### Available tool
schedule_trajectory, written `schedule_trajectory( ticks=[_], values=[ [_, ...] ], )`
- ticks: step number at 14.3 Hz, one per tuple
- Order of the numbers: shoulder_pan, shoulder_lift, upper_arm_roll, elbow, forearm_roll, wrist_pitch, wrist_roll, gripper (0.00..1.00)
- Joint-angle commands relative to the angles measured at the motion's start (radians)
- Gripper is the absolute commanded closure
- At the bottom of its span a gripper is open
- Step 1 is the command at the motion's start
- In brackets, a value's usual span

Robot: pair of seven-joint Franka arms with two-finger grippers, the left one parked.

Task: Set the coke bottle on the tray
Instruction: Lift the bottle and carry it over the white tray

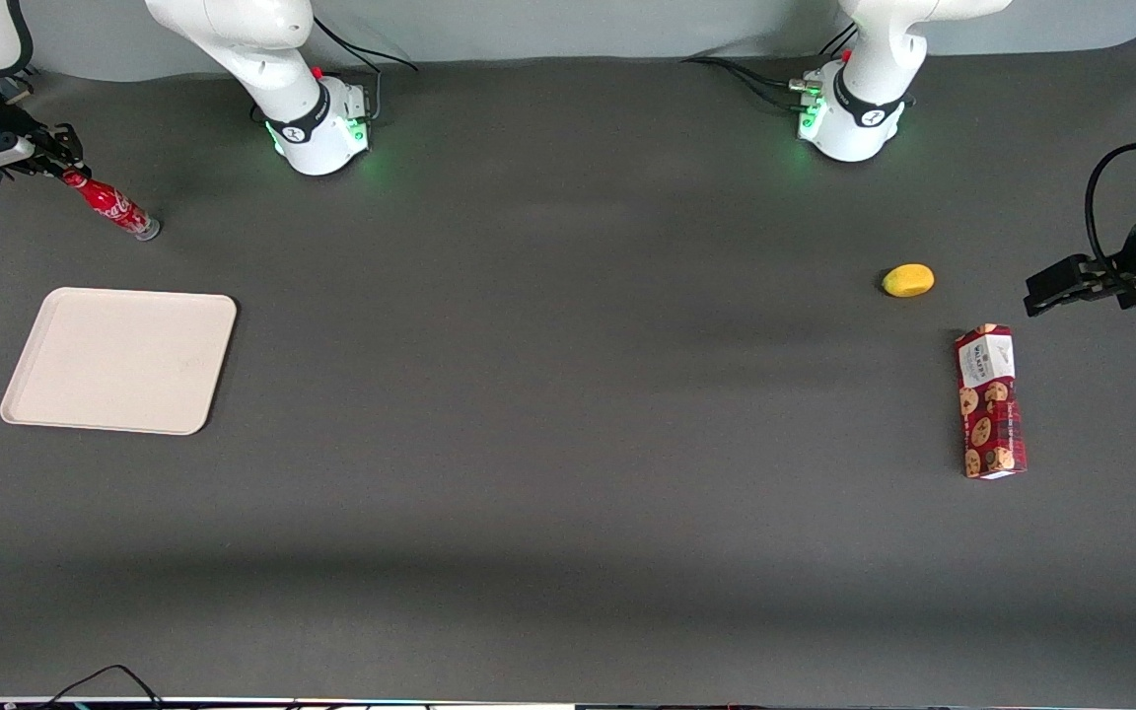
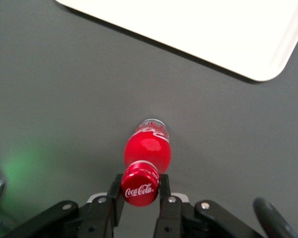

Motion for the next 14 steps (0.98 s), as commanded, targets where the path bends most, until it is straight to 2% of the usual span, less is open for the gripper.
schedule_trajectory(
  ticks=[1,3,4,8,11,14],
  values=[
    [0.019,-0.033,0.138,0.124,0.047,-0.145,0.027,1.0],
    [0.06,-0.012,0.247,0.274,0.139,-0.263,0.025,1.0],
    [0.09,0.019,0.29,0.359,0.163,-0.318,0.025,1.0],
    [0.129,0.248,0.364,0.675,0.237,-0.397,-0.063,1.0],
    [0.12,0.451,0.338,0.793,0.297,-0.357,-0.178,1.0],
    [0.103,0.652,0.277,0.806,0.442,-0.175,-0.318,1.0]
  ],
)
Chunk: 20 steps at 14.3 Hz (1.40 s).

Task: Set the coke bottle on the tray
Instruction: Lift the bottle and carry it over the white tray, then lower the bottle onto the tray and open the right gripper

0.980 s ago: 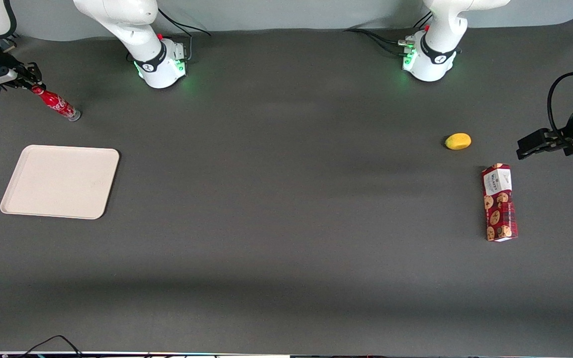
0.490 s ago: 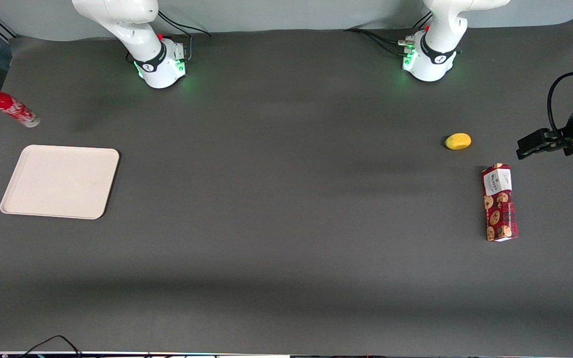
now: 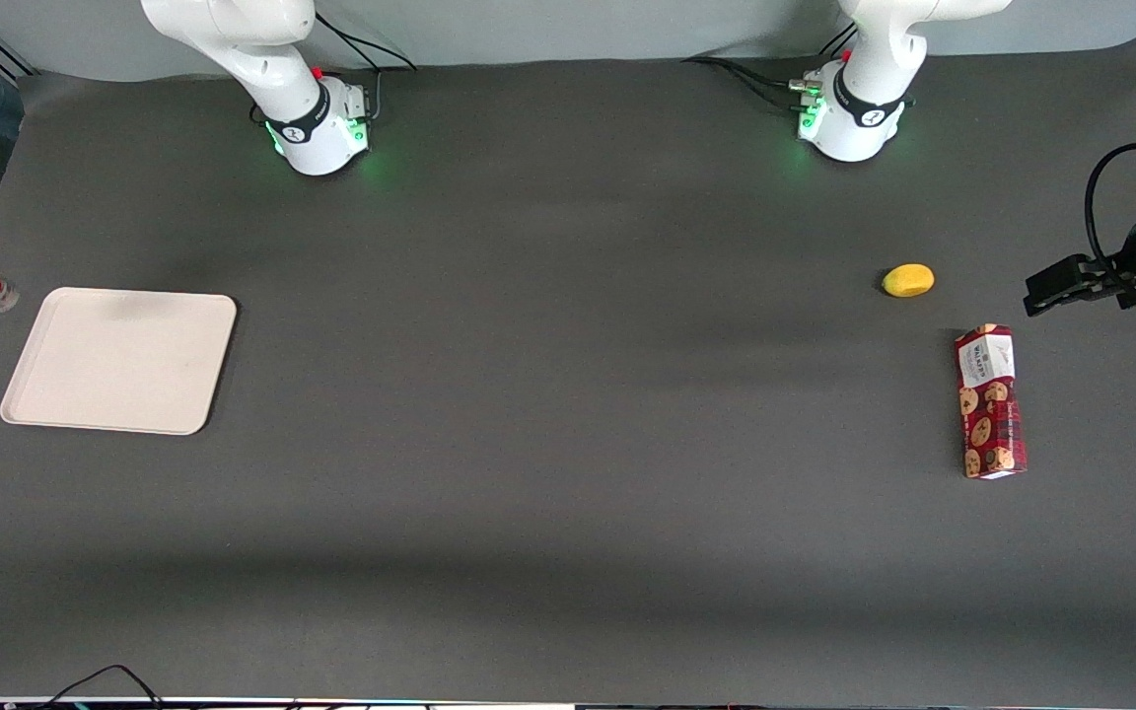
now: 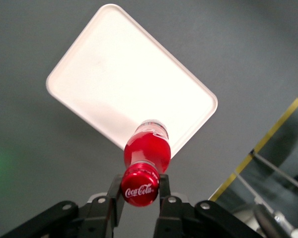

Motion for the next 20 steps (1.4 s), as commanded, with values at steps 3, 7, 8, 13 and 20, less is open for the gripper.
schedule_trajectory(
  ticks=[3,7,8,13,20],
  values=[
    [-0.076,0.299,-0.046,0.078,0.181,0.154,-0.2,1.0],
    [-0.121,0.366,-0.046,0.073,0.256,0.194,-0.274,1.0],
    [-0.129,0.381,-0.046,0.073,0.267,0.194,-0.276,1.0],
    [-0.118,0.404,-0.046,0.073,0.302,0.205,-0.274,0.0],
    [-0.066,0.144,0.001,0.079,0.235,-0.052,-0.1,0.0]
  ],
)
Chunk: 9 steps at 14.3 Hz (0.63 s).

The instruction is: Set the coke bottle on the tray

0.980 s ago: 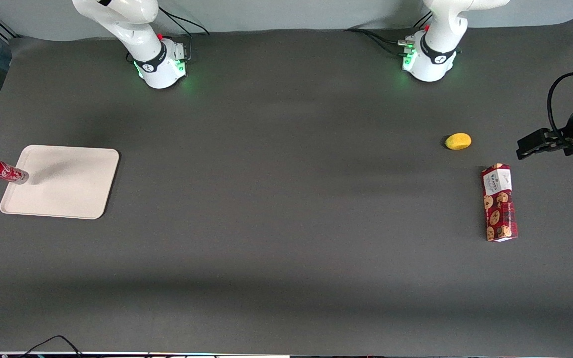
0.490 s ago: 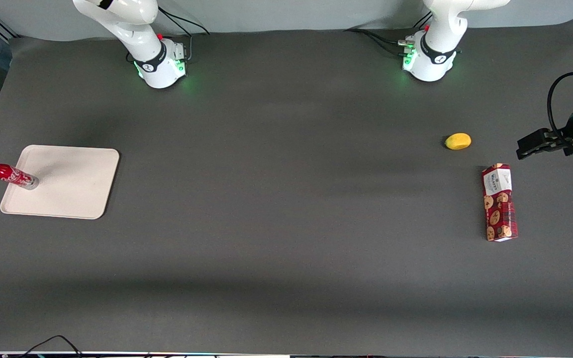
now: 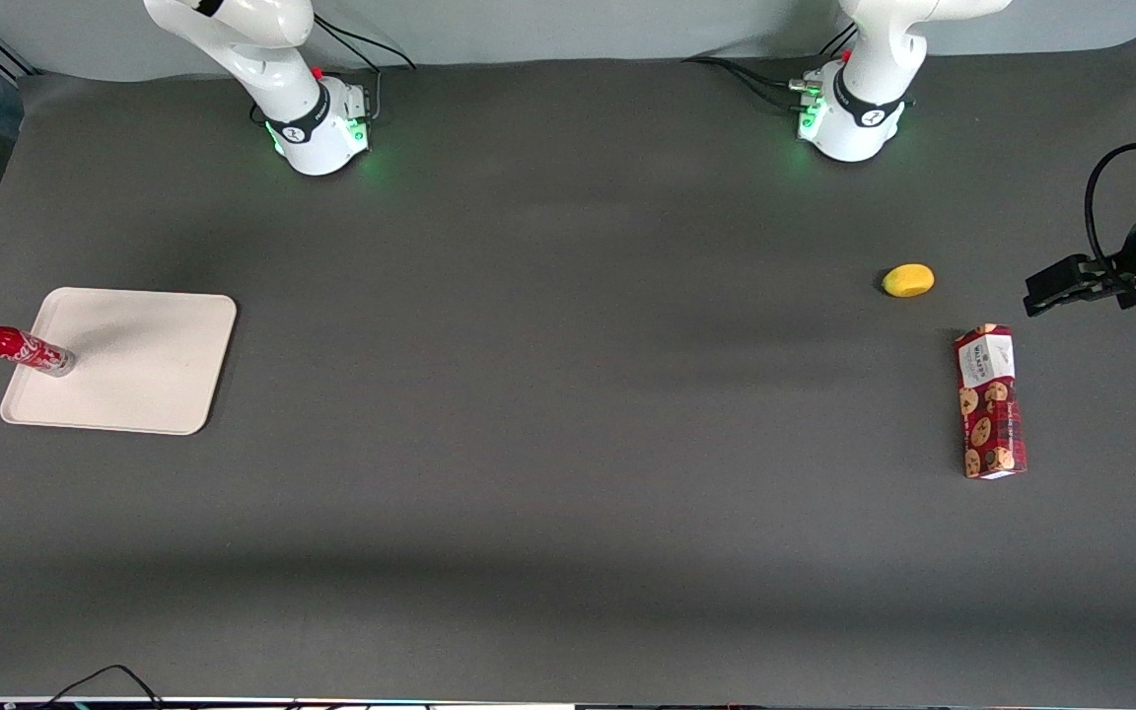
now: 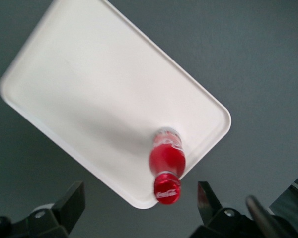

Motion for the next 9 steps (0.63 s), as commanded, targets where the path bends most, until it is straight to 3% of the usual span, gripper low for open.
schedule_trajectory(
  ticks=[1,4,9],
  values=[
    [0.031,-0.228,0.08,-0.016,-0.081,-0.159,0.187,0.0],
    [0.031,-0.437,0.305,-0.012,-0.166,-0.352,0.52,0.0],
    [0.075,-0.522,0.619,0.062,-0.165,-0.525,1.031,0.0]
  ],
)
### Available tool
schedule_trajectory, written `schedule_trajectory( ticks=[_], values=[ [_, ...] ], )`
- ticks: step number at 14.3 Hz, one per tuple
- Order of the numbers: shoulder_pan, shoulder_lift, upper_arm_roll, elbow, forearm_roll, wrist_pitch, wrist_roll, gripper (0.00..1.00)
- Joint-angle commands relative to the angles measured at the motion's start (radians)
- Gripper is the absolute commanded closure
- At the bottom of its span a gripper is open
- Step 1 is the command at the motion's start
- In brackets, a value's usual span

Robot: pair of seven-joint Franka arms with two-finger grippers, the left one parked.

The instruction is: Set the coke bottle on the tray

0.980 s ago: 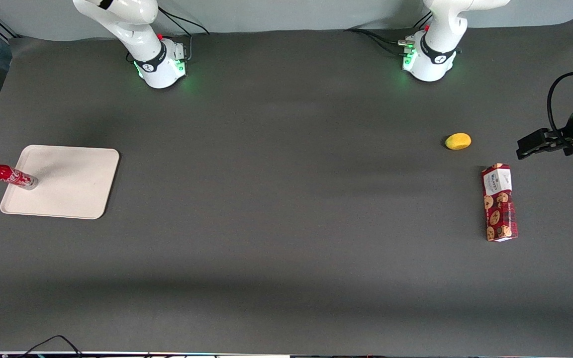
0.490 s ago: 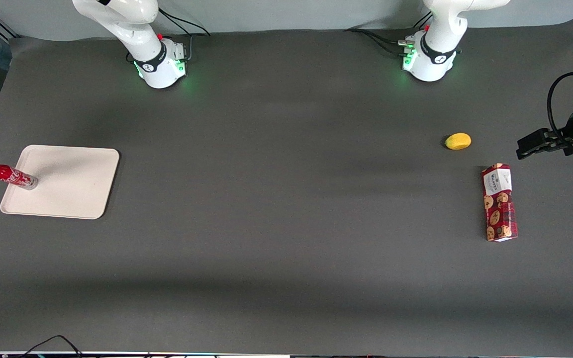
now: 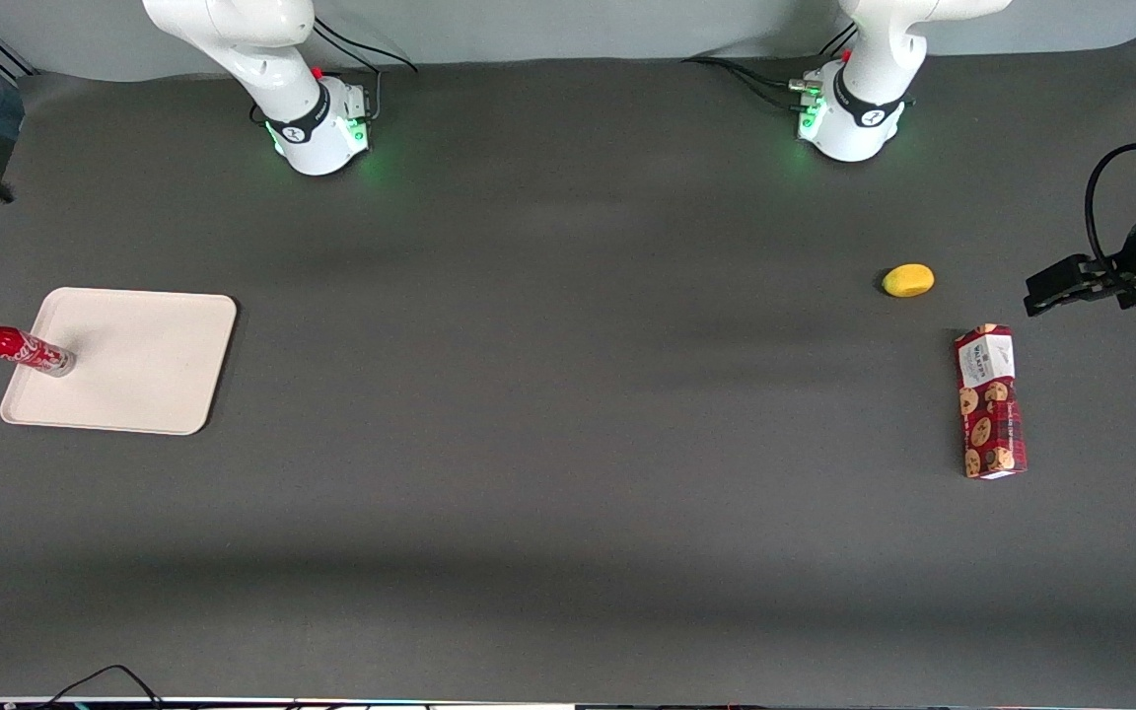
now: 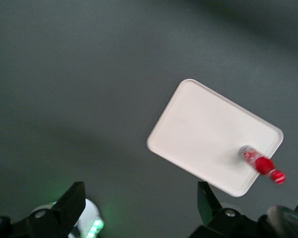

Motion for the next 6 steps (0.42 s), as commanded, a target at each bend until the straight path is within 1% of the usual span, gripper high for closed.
schedule_trajectory(
  ticks=[1,2,3,4,6],
  values=[
    [0.049,0.027,0.098,0.042,-0.02,-0.026,0.238,0.0],
    [0.052,0.038,0.118,0.056,-0.02,-0.026,0.285,0.0],
    [0.053,0.053,0.125,0.08,-0.018,-0.026,0.293,0.0],
    [0.053,0.076,0.125,0.122,-0.009,-0.026,0.297,0.0],
    [0.053,0.124,0.123,0.211,-0.011,-0.033,0.323,0.0]
  ],
)
